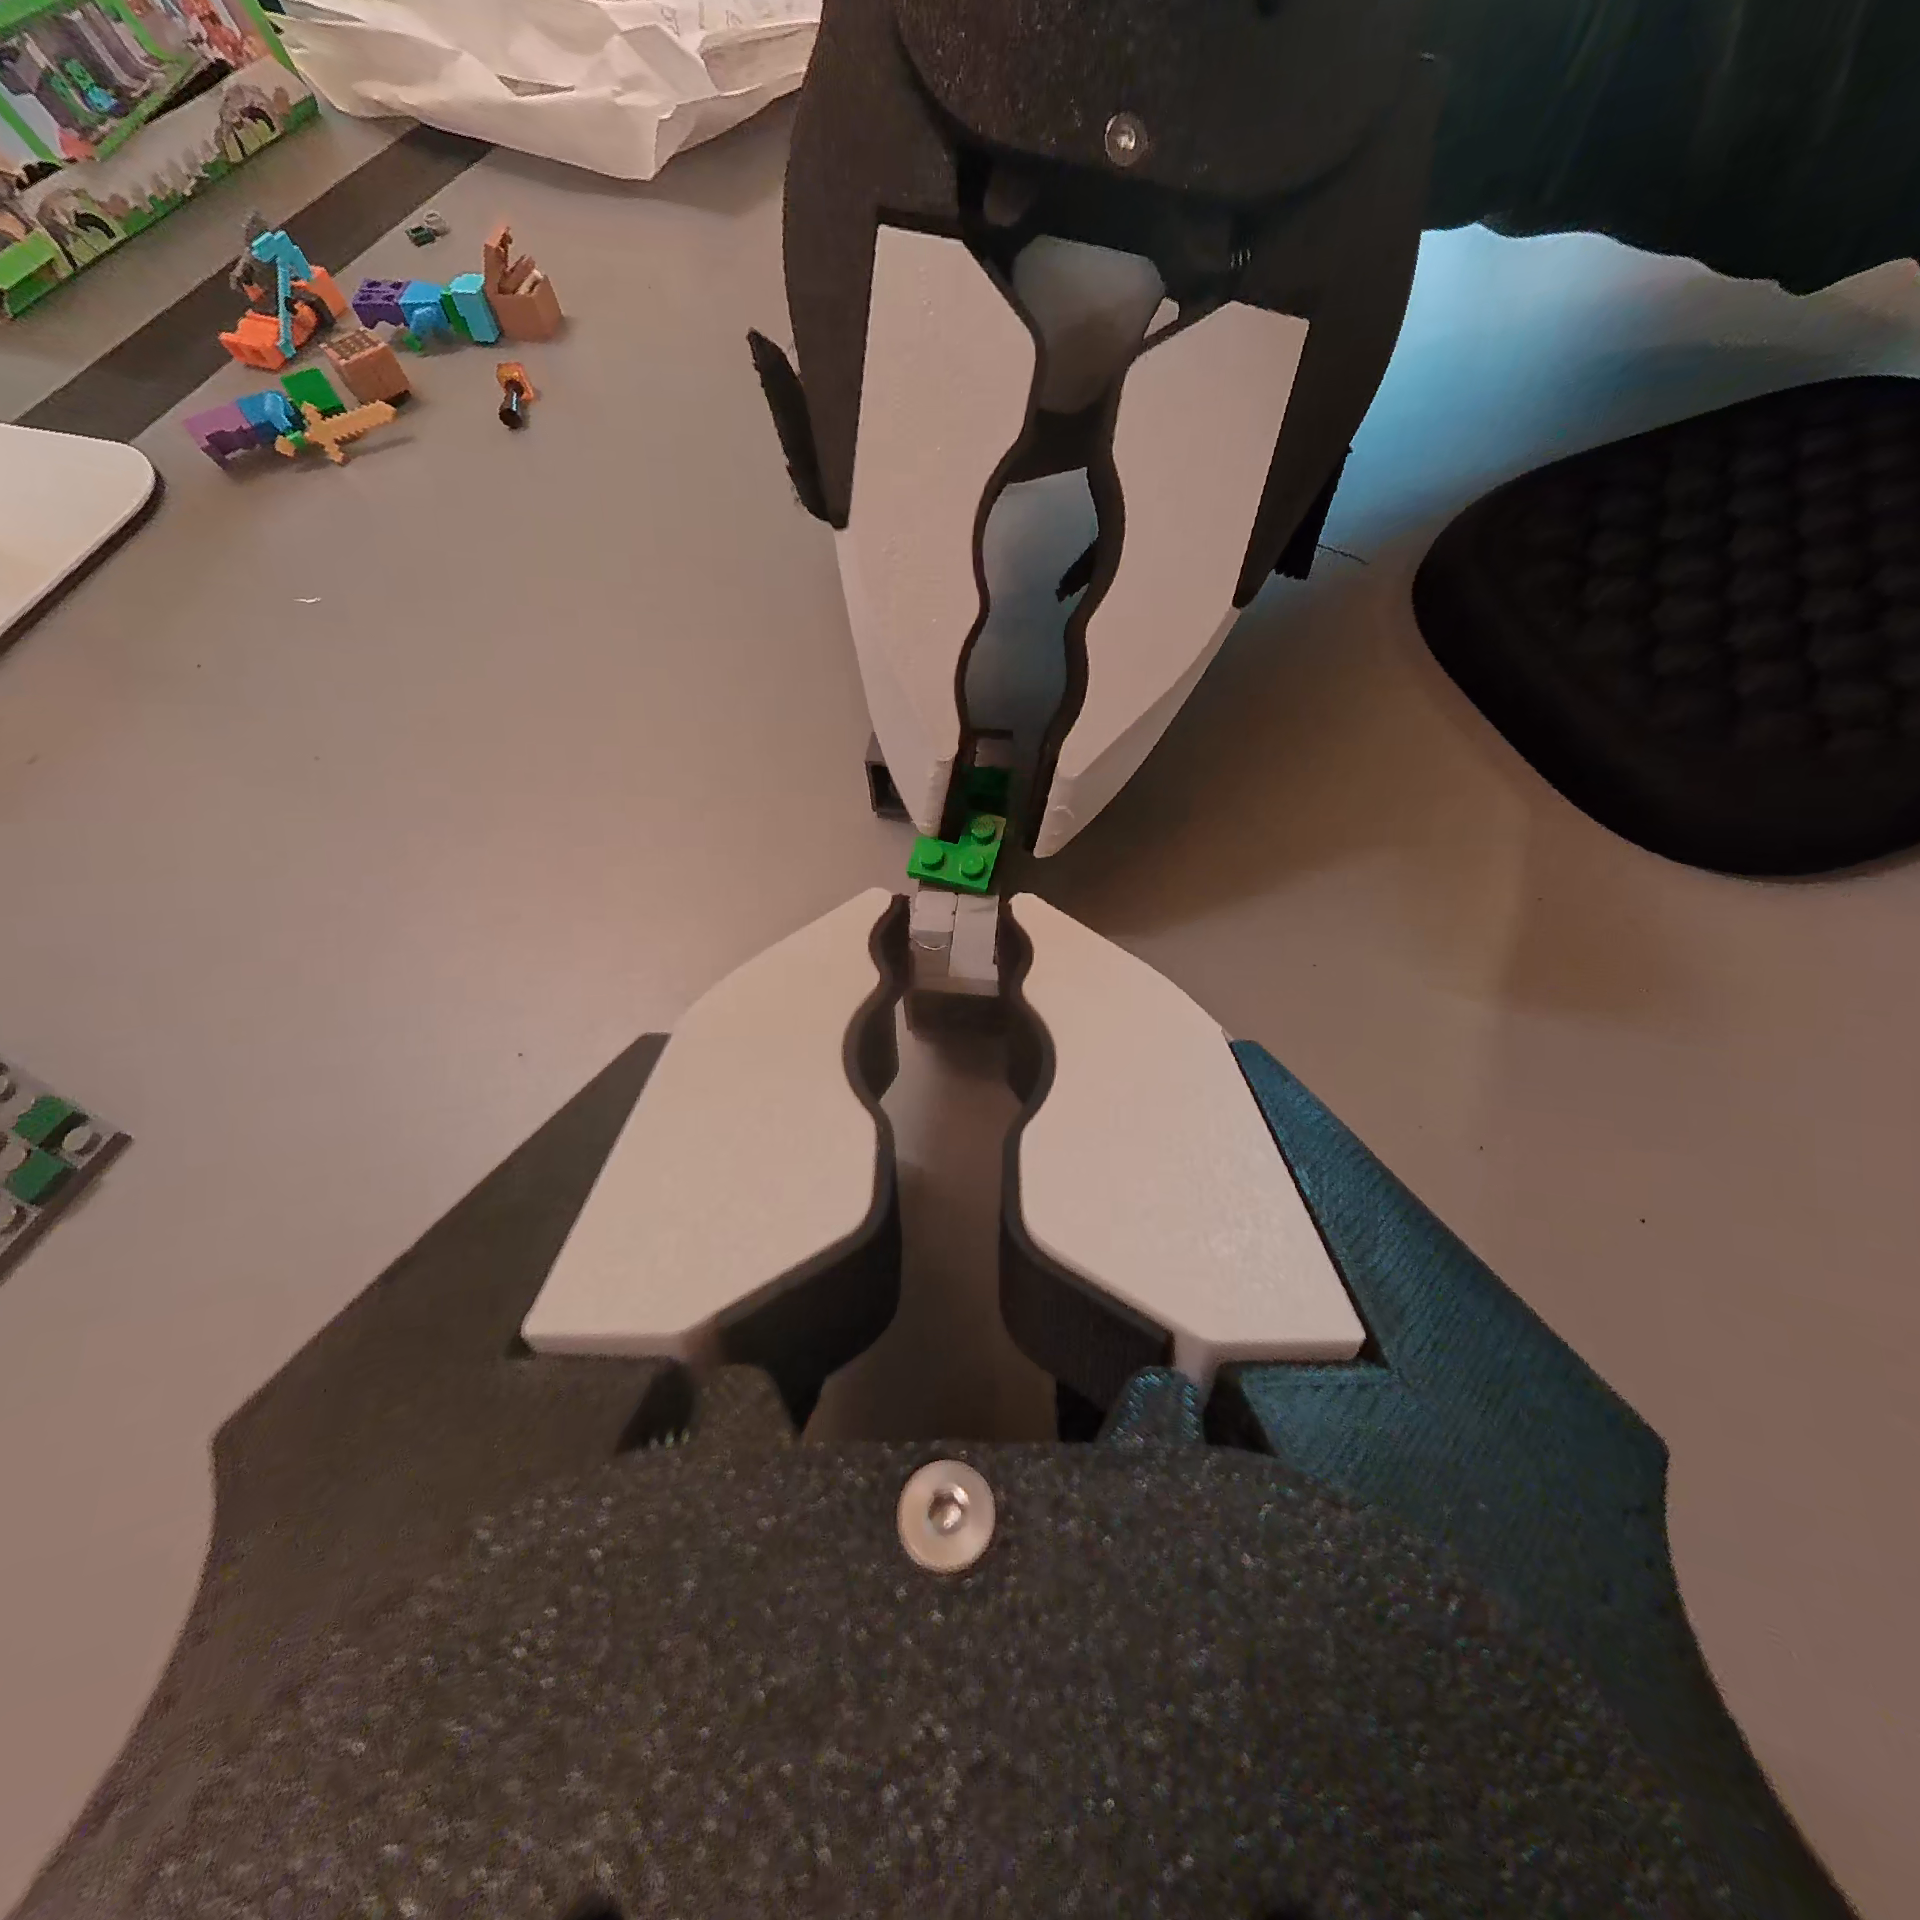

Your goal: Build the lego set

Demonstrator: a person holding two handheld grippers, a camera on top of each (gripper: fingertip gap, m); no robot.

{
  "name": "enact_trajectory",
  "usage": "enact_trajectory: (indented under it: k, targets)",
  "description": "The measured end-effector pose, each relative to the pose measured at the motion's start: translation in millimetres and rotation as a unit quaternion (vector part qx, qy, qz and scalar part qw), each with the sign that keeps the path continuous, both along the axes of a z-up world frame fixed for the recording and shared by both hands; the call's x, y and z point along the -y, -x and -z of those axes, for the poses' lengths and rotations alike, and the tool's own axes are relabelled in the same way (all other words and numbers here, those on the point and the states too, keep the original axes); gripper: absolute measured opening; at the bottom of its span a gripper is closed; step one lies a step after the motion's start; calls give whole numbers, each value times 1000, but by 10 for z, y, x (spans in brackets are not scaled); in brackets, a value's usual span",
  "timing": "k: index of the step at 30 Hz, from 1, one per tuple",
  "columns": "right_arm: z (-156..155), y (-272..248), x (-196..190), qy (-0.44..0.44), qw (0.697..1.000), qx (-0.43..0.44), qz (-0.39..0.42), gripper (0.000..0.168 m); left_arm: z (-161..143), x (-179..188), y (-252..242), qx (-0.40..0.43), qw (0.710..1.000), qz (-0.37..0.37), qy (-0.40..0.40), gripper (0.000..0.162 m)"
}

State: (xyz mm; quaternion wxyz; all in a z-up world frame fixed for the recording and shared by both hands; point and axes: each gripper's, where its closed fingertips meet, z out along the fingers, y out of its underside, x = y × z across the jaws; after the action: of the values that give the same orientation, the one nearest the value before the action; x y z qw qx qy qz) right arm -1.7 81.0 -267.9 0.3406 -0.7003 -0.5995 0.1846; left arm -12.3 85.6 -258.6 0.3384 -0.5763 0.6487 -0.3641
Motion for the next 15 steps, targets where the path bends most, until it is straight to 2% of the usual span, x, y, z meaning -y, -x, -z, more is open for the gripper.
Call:
enact_trajectory:
  k: [8, 15]
  targets:
    - [-55, 0, -40, 7, 1000, -8, 14, 24, 3, 3, -1, -1, 1000, 1, -1, 16]
    - [-1, 38, -60, 30, 999, 9, 4, 22, 3, 9, 2, -1, 1000, 2, -3, 15]
